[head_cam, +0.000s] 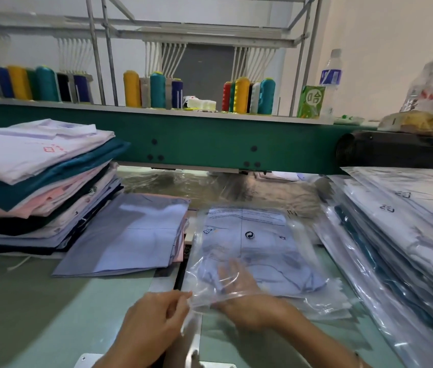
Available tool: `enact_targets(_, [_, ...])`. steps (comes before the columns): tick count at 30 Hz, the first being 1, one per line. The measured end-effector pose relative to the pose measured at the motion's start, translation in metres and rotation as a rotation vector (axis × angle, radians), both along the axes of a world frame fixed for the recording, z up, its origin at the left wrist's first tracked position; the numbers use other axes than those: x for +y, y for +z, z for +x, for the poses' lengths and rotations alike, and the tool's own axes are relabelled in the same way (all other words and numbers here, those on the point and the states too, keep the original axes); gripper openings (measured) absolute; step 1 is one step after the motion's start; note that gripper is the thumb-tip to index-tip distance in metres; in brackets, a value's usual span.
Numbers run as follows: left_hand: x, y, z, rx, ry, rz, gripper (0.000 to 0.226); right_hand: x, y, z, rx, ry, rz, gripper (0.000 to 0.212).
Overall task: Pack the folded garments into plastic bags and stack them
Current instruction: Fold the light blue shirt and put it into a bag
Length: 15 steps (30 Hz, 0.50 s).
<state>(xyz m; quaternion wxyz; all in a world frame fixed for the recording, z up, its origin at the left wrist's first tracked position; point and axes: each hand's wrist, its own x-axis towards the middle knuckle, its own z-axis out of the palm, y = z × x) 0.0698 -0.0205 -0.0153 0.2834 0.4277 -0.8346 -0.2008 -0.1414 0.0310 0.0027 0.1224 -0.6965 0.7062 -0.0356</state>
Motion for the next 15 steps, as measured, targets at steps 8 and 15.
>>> enact_targets(8, [-0.068, 0.043, -0.074, 0.066, 0.016, -0.198, 0.02, 0.021, 0.103, -0.016, -0.732, 0.481, 0.485, 0.049])
enact_targets(15, [-0.123, 0.038, -0.17, -0.21, -0.106, -0.231, 0.048, -0.087, 0.084, -0.072, -1.178, -0.201, -0.417, 0.029])
